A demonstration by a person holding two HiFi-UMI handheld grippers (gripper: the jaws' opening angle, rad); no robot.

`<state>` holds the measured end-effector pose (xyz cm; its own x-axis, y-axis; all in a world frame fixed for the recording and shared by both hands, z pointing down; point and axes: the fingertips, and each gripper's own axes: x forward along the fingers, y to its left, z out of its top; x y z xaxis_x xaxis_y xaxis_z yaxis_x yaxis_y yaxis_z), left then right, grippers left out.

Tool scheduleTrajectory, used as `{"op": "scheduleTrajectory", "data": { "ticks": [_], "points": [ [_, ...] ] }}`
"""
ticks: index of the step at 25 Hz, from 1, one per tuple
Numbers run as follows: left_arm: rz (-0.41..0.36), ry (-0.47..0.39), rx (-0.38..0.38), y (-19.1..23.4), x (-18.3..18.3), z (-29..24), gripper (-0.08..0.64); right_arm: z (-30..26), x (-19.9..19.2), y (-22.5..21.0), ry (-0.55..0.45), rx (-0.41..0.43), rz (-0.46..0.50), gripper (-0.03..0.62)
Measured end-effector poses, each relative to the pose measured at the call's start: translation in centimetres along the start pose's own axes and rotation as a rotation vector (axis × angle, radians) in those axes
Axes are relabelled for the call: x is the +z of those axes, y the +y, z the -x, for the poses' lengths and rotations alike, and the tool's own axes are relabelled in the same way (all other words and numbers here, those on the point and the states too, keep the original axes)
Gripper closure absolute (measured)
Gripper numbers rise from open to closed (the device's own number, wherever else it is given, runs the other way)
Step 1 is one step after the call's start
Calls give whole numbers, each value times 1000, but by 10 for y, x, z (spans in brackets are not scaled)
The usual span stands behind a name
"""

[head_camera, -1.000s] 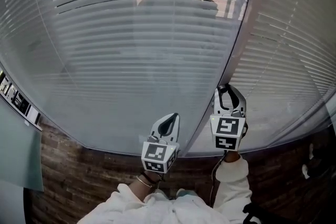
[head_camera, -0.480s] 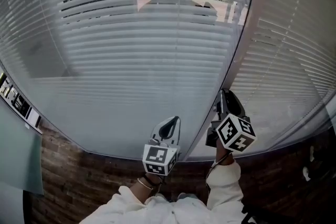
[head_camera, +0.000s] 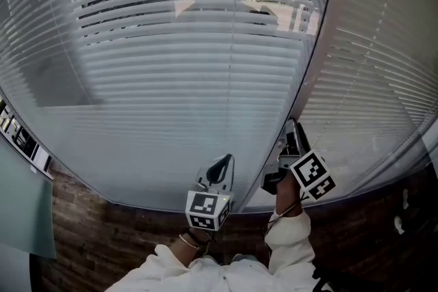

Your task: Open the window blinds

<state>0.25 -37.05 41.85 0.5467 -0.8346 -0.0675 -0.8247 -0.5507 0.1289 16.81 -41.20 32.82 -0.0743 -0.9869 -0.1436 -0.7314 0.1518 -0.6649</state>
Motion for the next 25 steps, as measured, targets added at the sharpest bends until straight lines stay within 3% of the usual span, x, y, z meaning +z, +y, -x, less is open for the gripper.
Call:
{"op": "scheduleTrajectory", "data": {
  "ticks": [17,25],
  "points": [
    [-18,-1,-6,10,3,-1,563,0,0,-6,-64,5,-543,460],
    [-9,8,-7,7,-4,-3,563,2,-6,-12,-81,16,-656,460]
  ]
}}
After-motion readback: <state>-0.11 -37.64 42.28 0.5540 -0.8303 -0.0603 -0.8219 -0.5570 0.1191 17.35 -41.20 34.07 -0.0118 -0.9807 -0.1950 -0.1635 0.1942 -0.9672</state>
